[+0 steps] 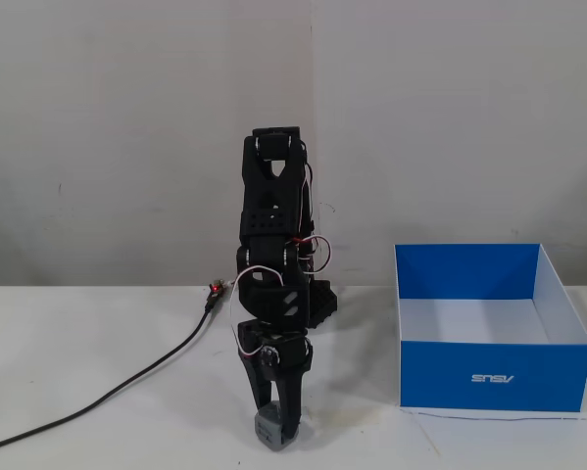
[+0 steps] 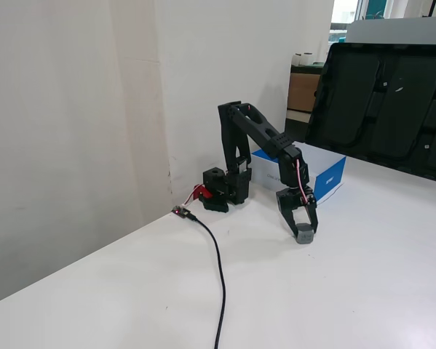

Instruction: Pick the gray block and keep it in the box.

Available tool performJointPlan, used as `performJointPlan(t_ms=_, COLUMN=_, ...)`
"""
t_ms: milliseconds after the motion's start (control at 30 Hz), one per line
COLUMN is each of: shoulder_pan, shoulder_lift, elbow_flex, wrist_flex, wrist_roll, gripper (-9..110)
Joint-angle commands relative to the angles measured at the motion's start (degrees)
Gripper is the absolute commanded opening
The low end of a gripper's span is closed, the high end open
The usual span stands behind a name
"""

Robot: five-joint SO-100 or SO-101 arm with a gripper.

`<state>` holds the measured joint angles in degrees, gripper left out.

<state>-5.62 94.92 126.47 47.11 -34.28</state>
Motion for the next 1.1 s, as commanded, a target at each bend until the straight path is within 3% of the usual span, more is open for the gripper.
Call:
performJointPlan(t_ms=0, shoulder_pan=-0.79, shoulder_lift=0.70, elbow_flex=-4.48, wrist_flex=2.20, wrist_roll=-0.35, gripper=3)
performJointPlan(t_ms=267, shoulder_pan=-5.54, shoulder_lift=7.38, elbow_flex=-14.06, wrist_flex=13.18, wrist_roll=2.20, gripper=2)
performJointPlan(t_ms=500, shoulder_pan=-16.52, shoulder_lift=15.82, elbow_flex=-25.93, wrist_flex=23.29, wrist_roll=10.46, gripper=3)
performJointPlan(t_ms=800, shoulder_pan=-40.78, shoulder_lift=30.76, elbow_flex=-26.28, wrist_flex=28.21, wrist_roll=30.85, gripper=5)
performJointPlan(t_ms=967, shoulder_pan=-57.48, shoulder_lift=31.99, elbow_flex=-21.18, wrist_flex=29.00, wrist_roll=36.65, gripper=6)
performJointPlan(t_ms=1033, shoulder_pan=-63.28, shoulder_lift=30.94, elbow_flex=-18.90, wrist_flex=28.74, wrist_roll=37.00, gripper=9)
performJointPlan(t_ms=1067, shoulder_pan=-65.83, shoulder_lift=30.50, elbow_flex=-17.58, wrist_flex=28.30, wrist_roll=37.00, gripper=16)
